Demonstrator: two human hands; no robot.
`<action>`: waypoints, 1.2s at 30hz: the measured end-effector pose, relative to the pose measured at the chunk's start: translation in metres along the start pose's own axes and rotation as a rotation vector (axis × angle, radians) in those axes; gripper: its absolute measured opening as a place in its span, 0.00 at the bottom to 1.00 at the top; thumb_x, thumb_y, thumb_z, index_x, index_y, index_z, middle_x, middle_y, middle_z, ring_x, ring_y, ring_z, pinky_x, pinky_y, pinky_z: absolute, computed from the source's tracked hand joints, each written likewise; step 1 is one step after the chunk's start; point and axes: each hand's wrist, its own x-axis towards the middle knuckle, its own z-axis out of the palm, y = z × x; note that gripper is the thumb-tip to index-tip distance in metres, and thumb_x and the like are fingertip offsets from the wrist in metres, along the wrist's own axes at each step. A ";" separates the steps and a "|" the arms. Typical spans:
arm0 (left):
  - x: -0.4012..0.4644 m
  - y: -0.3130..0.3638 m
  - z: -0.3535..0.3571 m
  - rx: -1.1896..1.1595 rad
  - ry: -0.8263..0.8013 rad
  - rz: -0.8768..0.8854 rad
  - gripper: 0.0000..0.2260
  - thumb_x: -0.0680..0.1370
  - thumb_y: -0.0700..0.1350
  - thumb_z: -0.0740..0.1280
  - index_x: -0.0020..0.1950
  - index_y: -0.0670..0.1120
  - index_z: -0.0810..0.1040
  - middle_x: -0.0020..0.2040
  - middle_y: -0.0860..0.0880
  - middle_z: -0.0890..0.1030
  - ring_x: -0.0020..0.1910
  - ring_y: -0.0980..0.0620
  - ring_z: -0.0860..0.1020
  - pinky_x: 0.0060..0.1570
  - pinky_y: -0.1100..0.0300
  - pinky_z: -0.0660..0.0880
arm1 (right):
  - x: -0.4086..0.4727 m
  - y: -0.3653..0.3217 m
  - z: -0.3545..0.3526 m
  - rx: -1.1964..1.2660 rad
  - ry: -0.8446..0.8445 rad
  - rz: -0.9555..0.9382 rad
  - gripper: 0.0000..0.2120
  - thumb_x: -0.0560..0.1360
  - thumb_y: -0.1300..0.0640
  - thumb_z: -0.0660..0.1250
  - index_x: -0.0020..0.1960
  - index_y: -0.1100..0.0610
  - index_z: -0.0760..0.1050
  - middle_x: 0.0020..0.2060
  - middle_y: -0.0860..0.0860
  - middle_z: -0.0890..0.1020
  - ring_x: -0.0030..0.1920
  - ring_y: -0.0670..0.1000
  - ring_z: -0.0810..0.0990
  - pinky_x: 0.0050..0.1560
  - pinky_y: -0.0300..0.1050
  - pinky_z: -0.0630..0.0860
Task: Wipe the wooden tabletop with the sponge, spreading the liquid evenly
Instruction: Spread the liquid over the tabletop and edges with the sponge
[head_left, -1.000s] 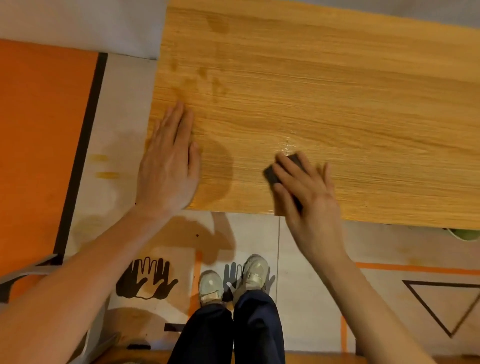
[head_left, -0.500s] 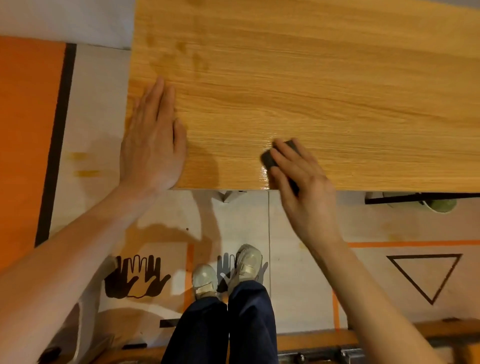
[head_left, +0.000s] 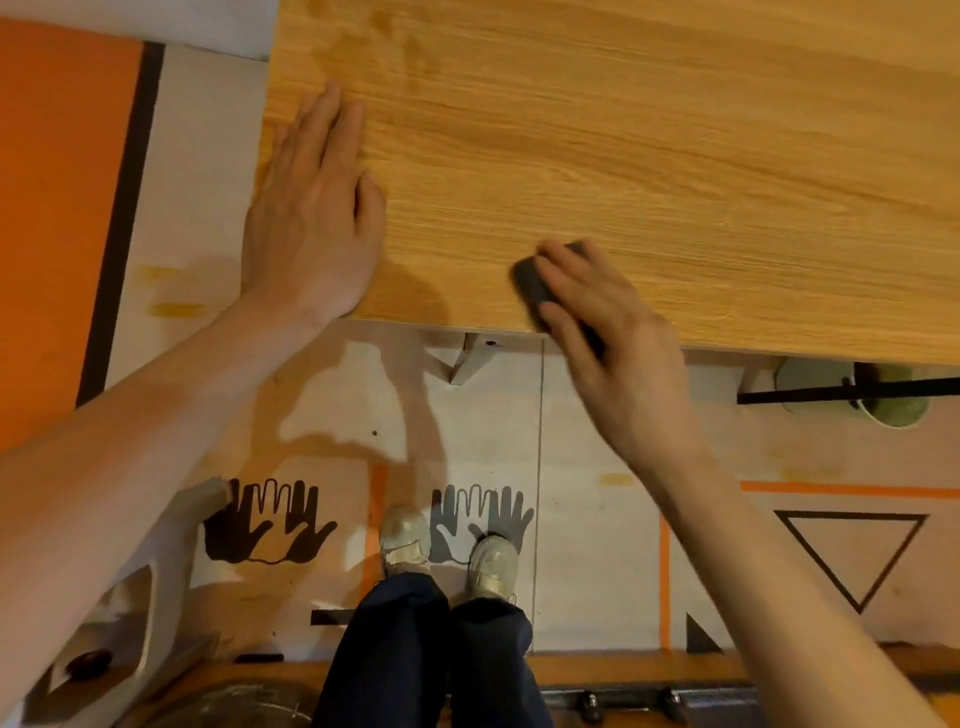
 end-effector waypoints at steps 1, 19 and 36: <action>0.000 0.000 0.000 -0.008 0.004 -0.008 0.24 0.87 0.47 0.51 0.82 0.42 0.57 0.83 0.46 0.55 0.83 0.49 0.52 0.81 0.52 0.49 | -0.007 0.014 -0.013 0.025 0.084 0.097 0.17 0.81 0.58 0.62 0.70 0.57 0.72 0.71 0.49 0.71 0.76 0.50 0.61 0.76 0.45 0.60; -0.023 -0.018 -0.011 -0.069 0.024 0.012 0.21 0.87 0.45 0.52 0.80 0.42 0.63 0.81 0.45 0.61 0.81 0.48 0.58 0.80 0.53 0.53 | -0.042 0.043 -0.001 -0.214 0.217 -0.157 0.21 0.78 0.64 0.65 0.70 0.59 0.70 0.70 0.55 0.72 0.73 0.57 0.66 0.73 0.44 0.62; -0.022 -0.021 -0.006 -0.134 0.096 0.052 0.20 0.86 0.39 0.53 0.77 0.37 0.67 0.79 0.41 0.66 0.80 0.45 0.63 0.81 0.51 0.53 | -0.029 0.025 0.013 -0.245 0.098 -0.224 0.23 0.77 0.64 0.68 0.71 0.60 0.68 0.71 0.55 0.70 0.75 0.57 0.63 0.72 0.57 0.66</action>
